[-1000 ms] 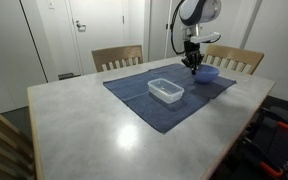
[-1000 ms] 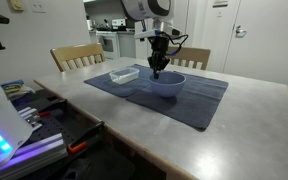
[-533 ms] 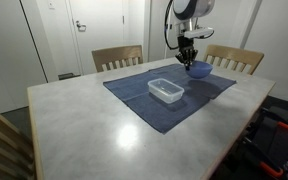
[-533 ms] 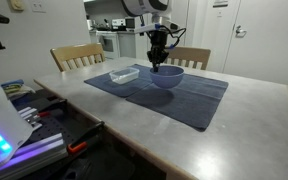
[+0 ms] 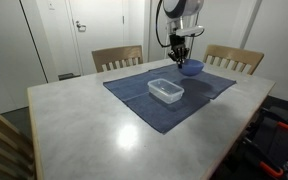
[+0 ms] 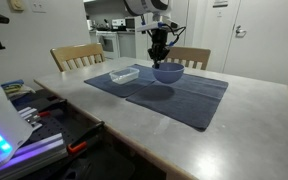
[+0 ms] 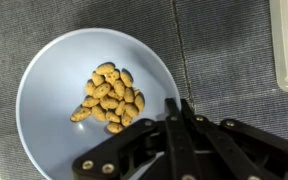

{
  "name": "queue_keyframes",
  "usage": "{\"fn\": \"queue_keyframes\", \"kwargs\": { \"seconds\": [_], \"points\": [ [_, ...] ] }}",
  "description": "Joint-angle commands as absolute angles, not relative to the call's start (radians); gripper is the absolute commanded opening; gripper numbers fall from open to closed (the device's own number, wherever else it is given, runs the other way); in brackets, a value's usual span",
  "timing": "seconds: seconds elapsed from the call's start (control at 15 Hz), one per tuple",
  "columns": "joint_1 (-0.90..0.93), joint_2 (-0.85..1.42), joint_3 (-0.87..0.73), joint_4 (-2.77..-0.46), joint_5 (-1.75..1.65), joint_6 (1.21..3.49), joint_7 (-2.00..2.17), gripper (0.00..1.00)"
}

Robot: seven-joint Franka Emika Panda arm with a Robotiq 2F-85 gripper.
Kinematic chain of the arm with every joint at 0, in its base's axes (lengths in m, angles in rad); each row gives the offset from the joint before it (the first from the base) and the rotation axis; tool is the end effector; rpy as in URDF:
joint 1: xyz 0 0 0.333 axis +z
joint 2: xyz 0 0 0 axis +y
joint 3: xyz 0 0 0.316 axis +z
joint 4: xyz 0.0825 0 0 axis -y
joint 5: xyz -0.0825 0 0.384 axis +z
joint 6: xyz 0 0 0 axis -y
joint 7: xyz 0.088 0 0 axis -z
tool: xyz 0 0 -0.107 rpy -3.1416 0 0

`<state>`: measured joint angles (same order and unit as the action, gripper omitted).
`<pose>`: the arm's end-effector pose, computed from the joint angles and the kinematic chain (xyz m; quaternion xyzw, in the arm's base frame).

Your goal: Move the bowl backwards

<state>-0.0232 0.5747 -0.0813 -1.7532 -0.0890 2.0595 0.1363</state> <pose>0.6300 -0.0674 0.2245 0.9853 -0.0896 -0.1321 0.0610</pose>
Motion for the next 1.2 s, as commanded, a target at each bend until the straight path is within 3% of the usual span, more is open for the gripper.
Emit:
{"fn": "queue_keyframes", "kwargs": {
  "seconds": [0.0,0.6,0.67,1.13],
  "points": [
    [-0.035,0.663,-0.083,-1.592,-0.103,1.961,0.082,0.01],
    [-0.032,0.697,-0.044,-1.512,-0.083,1.881,-0.033,0.01],
    [-0.031,0.697,-0.042,-1.512,-0.083,1.881,-0.035,0.05],
    [-0.022,0.696,-0.019,-1.506,-0.059,1.871,-0.039,0.01]
  ]
}}
